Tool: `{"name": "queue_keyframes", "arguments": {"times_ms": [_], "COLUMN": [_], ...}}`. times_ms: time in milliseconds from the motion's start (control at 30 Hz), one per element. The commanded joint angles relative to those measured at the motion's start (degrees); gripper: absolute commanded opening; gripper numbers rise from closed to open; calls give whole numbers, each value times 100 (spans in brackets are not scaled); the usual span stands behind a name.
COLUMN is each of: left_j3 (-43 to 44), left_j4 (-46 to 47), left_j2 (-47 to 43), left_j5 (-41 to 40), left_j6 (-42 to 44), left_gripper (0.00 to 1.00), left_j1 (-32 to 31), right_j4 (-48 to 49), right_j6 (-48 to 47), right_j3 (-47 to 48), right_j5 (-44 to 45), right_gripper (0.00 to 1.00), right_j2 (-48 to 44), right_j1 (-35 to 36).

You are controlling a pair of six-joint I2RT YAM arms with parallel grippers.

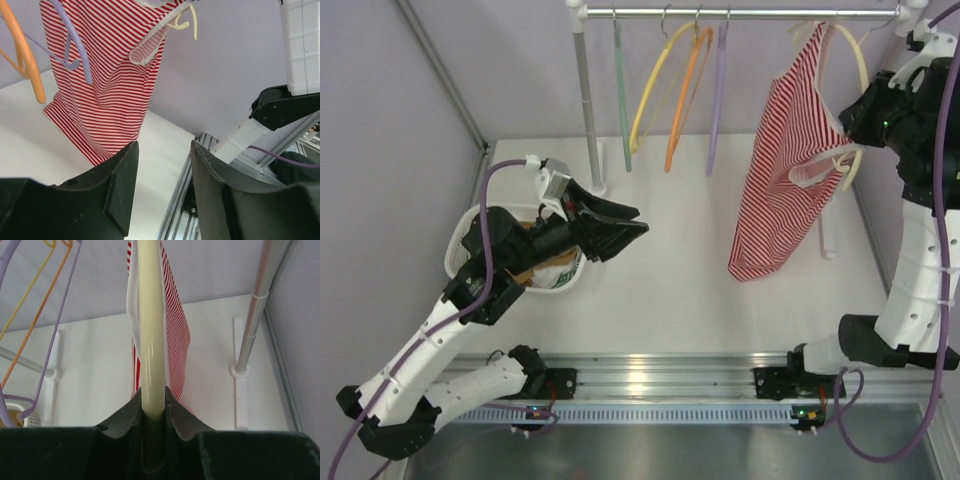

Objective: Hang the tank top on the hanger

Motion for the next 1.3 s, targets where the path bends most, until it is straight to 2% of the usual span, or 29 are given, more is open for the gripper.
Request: {"name": "queue_keyframes", "arguments": {"times_ms": [0, 133, 367, 1067, 1267], "left_j3": [80, 229, 466, 642, 625], "left_j4": [-25, -192, -351, -518, -535], "left_j2": [-8, 45, 229, 449, 440], "left_j5": [138, 103, 129, 42, 24], "left_j6": [64, 196, 328, 460, 478], "left_gripper": [51, 51, 51, 51, 52], "left_j1": [16, 16, 16, 16, 16], "right_j4": [811, 829, 935, 952, 1058], "right_j6": [162, 206, 180, -163, -163], "right_j3": [455, 745, 693, 201, -133], "right_j5": [-315, -438, -447, -95, -95], "right_gripper": [0, 0, 0, 0, 9], "right_j2": [97, 414, 739, 933, 792], "right_j1": [-250, -338, -426, -488, -488]}}
